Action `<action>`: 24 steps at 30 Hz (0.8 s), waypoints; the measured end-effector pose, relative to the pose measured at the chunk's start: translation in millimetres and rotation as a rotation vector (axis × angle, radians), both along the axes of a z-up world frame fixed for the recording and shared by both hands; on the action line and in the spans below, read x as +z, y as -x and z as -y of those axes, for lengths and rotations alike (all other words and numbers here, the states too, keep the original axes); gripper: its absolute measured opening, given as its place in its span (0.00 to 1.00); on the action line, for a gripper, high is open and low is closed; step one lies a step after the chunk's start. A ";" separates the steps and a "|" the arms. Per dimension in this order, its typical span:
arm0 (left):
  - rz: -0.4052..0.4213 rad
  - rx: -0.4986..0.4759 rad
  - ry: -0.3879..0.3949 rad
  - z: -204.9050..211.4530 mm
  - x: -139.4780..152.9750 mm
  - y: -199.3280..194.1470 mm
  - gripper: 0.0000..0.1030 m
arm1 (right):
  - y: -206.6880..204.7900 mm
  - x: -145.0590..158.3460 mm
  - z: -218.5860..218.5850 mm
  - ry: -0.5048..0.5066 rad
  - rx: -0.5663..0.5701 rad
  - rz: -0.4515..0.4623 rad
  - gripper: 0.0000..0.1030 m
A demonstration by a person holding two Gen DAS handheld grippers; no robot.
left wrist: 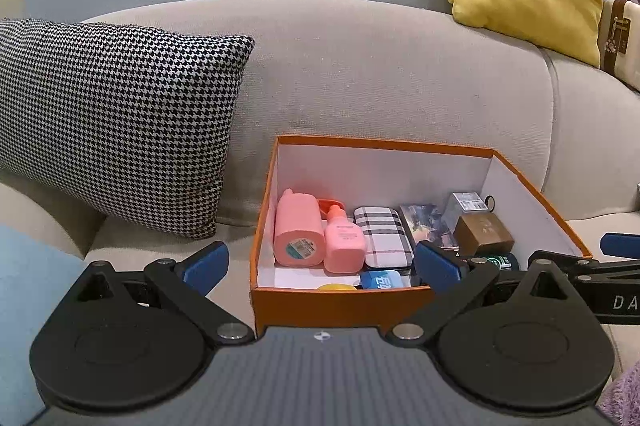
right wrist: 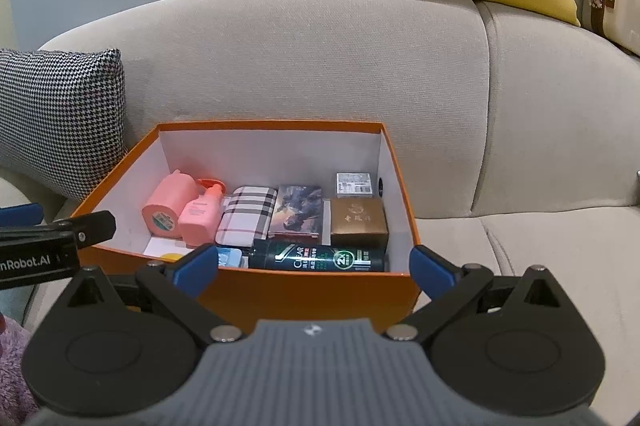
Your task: Organize rigid objects
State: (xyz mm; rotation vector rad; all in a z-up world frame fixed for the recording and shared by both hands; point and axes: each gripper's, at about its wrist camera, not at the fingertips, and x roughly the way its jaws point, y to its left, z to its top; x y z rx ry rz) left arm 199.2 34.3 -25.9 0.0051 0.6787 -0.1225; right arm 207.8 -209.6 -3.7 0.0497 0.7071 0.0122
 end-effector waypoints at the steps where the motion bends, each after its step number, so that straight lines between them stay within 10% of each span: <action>1: 0.001 0.000 -0.001 -0.1 0.3 0.2 1.00 | 0.3 0.3 0.1 0.000 0.001 0.000 0.98; 24: -0.003 -0.001 -0.003 -2.6 2.6 1.1 1.00 | 2.3 1.6 -5.2 0.001 0.013 -0.003 0.98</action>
